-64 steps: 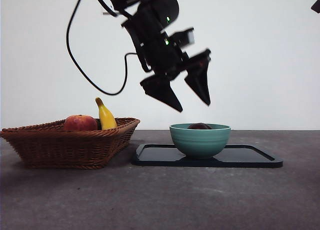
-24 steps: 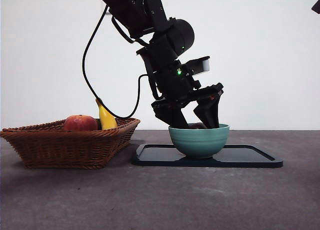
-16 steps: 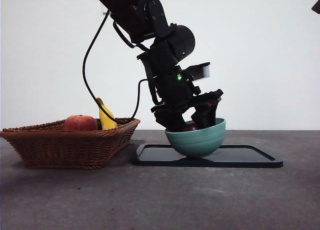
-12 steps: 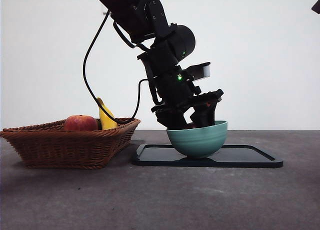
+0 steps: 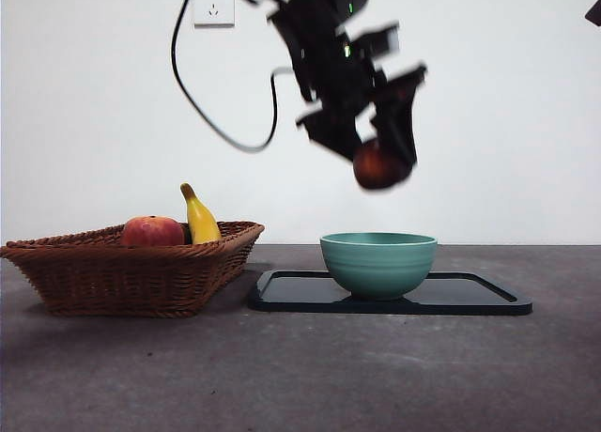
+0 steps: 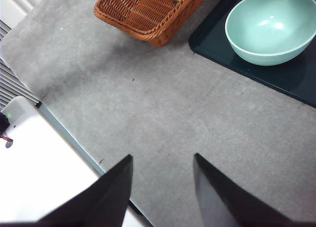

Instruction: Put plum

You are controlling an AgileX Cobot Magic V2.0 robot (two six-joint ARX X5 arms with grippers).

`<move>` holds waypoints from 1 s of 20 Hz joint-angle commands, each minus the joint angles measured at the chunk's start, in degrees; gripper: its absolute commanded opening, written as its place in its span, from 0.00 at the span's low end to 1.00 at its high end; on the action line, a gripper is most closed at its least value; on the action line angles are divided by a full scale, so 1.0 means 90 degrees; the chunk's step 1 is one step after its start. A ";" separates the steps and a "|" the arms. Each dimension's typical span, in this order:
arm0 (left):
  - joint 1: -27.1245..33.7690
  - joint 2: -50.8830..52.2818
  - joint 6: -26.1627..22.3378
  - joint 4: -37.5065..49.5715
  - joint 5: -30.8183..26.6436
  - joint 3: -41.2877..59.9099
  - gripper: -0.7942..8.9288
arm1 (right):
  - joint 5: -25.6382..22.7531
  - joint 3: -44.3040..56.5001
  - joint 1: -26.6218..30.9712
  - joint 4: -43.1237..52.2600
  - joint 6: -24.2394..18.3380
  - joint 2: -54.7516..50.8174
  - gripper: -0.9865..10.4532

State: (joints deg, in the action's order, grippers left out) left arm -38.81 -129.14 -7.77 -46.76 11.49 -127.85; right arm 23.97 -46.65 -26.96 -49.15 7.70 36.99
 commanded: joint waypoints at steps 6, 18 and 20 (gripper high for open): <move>0.0486 0.0425 0.0226 -0.1719 0.0015 -0.2188 0.30 | -0.0209 -0.0056 -0.0032 0.0032 -0.0068 -0.0107 0.26; 0.1234 0.2922 0.0291 -0.4148 0.0022 -0.2310 0.30 | -0.0165 -0.0058 -0.0032 0.0032 -0.0075 -0.0141 0.26; 0.1236 0.3198 0.0296 -0.4158 0.0022 -0.2074 0.30 | -0.0160 -0.0058 -0.0032 0.0034 -0.0075 -0.0141 0.26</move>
State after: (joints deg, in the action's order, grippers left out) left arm -27.35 -99.48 -5.30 -81.28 11.73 -145.32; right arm 22.35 -46.65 -26.96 -49.10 7.70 35.53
